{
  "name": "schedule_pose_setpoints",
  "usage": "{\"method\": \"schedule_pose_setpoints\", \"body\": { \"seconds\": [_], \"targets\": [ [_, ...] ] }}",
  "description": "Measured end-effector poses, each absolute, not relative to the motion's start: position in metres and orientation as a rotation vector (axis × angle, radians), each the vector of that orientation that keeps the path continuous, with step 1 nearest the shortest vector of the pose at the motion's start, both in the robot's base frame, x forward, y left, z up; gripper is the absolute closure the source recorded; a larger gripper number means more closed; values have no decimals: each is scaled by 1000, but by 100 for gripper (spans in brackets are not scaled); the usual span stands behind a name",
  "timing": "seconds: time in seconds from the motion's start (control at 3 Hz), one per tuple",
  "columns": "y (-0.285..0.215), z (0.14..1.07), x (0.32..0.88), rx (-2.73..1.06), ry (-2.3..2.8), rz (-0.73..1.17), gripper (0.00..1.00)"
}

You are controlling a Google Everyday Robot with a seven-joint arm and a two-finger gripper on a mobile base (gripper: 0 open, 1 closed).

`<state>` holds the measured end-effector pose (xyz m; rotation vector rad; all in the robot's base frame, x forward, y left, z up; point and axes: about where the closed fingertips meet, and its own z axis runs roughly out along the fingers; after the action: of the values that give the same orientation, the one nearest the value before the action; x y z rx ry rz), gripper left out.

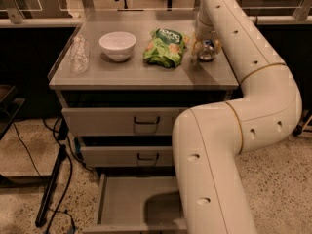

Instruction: Place pepsi can into bottom drawer

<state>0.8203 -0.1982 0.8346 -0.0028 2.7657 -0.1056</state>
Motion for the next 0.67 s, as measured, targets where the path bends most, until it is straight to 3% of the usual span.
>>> {"method": "schedule_pose_setpoints", "body": {
  "seconds": [0.67],
  "targets": [
    [-198,835,820,-3,2766,-106,97]
  ]
}}
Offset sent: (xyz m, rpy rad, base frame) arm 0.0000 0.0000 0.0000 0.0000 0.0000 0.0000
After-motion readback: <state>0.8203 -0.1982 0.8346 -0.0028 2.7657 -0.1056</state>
